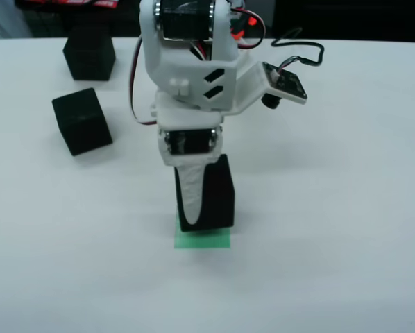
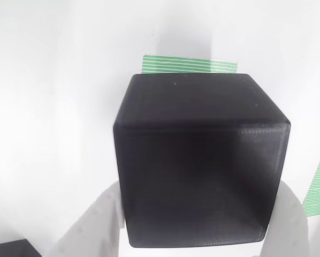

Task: Stack 3 Blocks on the chosen place.

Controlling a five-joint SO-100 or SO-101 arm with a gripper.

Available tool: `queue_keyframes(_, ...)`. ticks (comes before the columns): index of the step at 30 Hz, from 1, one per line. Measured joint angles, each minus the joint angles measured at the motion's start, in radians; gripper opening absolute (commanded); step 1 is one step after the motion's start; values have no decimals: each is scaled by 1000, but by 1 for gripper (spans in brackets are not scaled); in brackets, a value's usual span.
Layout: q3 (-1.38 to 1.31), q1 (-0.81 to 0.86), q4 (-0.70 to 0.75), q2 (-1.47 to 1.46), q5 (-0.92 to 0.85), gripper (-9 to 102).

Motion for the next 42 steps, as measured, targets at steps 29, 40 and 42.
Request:
queue_keyframes(29,104,-25,-83,-55,-71,35)
queue_keyframes(40,181,89,75,430,-489,35)
queue_keyframes(42,209,175,89,492,-591,35)
